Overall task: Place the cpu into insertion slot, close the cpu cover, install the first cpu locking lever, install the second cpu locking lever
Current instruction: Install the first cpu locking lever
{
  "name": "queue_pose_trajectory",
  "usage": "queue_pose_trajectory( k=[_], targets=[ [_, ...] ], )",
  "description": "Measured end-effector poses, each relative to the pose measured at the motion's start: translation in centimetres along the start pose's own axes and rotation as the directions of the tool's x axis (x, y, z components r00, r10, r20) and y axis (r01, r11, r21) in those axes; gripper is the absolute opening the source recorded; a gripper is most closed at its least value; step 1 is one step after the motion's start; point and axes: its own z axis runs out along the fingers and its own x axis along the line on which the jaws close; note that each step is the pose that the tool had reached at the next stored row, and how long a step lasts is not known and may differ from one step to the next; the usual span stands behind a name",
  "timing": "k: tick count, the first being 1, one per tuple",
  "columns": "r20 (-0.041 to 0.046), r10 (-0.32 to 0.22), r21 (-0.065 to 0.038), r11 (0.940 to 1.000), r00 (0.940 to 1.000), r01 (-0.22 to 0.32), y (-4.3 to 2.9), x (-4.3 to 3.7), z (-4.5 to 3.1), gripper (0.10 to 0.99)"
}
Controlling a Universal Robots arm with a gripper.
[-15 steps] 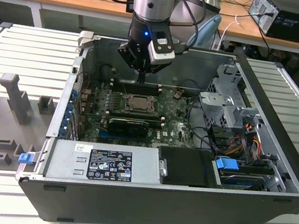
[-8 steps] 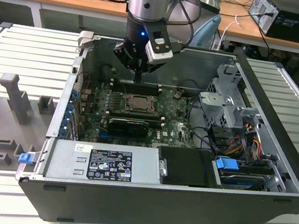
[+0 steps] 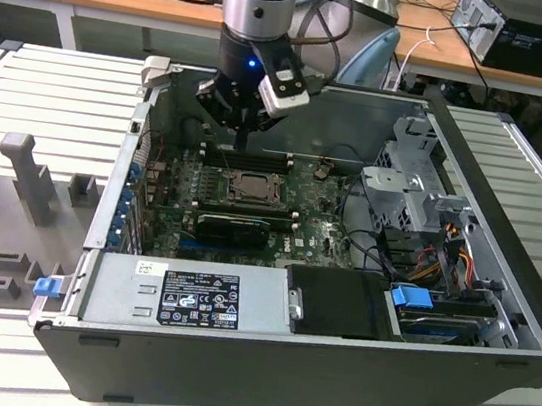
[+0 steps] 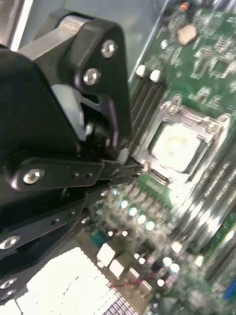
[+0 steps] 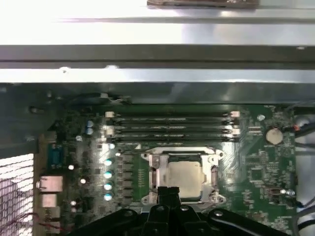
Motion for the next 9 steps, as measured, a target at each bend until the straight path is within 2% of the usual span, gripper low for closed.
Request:
queue_pose_trajectory(
  k=[5, 6, 9],
  targets=[
    [0.0013, 0.0, 0.0, 1.0, 1.0, 0.0, -0.04, 2.31, 0.25, 0.106],
    [0.0017, 0.0, 0.0, 1.0, 1.0, 0.0, -0.05, 3.07, 0.4, 0.106],
    [0.0016, 0.0, 0.0, 1.0, 1.0, 0.0, 0.11, 3.93, 0.63, 0.106]
  ],
)
